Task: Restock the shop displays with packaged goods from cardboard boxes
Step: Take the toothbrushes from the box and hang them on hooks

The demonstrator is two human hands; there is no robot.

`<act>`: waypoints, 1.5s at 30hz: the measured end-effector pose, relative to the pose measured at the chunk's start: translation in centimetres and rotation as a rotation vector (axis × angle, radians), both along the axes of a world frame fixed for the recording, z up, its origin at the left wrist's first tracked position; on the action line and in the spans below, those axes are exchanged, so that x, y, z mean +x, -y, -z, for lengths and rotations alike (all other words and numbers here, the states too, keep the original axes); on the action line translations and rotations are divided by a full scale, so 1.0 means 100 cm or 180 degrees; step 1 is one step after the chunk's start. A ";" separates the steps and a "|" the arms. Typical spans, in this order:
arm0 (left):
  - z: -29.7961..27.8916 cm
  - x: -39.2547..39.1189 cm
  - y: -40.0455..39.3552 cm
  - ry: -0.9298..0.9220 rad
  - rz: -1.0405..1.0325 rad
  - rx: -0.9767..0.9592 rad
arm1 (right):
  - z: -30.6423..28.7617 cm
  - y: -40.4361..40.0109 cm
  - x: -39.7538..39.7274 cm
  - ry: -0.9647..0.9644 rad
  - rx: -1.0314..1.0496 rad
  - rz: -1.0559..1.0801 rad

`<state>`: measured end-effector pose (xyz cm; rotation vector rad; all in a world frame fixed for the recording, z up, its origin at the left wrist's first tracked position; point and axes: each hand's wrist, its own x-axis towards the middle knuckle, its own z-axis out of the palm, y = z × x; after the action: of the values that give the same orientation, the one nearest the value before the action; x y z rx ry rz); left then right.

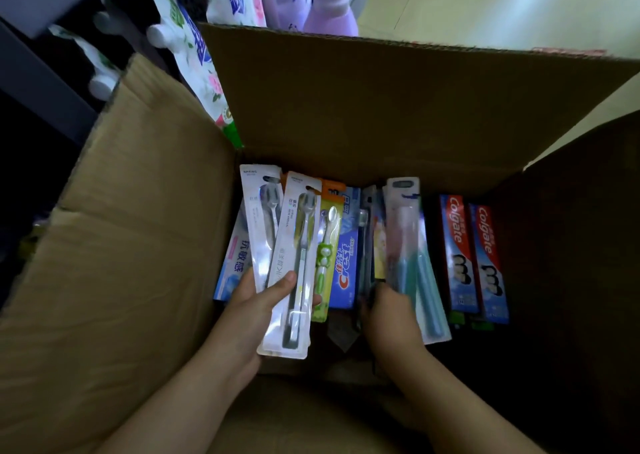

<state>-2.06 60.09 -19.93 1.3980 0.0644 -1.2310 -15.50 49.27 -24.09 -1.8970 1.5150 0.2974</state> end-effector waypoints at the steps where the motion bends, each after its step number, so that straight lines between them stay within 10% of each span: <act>1: 0.001 0.000 0.000 0.0023 -0.0001 -0.0006 | 0.003 0.001 0.001 -0.0022 0.0025 0.0005; 8: 0.004 0.004 -0.002 0.0110 0.0002 0.0062 | -0.013 0.016 -0.015 0.0107 0.0132 -0.0094; 19: -0.006 -0.007 0.003 0.0176 0.0182 0.0032 | -0.075 0.010 -0.035 0.1967 0.2009 0.0797; 30: -0.034 -0.010 0.007 -0.0168 0.0356 -0.0424 | -0.094 0.002 -0.014 0.2116 0.1822 0.0972; 45: -0.351 -0.020 -0.022 0.0732 0.0262 -0.0154 | -0.418 -0.033 0.011 0.2469 0.1670 0.1064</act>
<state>-4.03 62.27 15.20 1.5029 -0.1825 -1.1235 -14.42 52.58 17.73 -1.1154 1.0465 -0.1745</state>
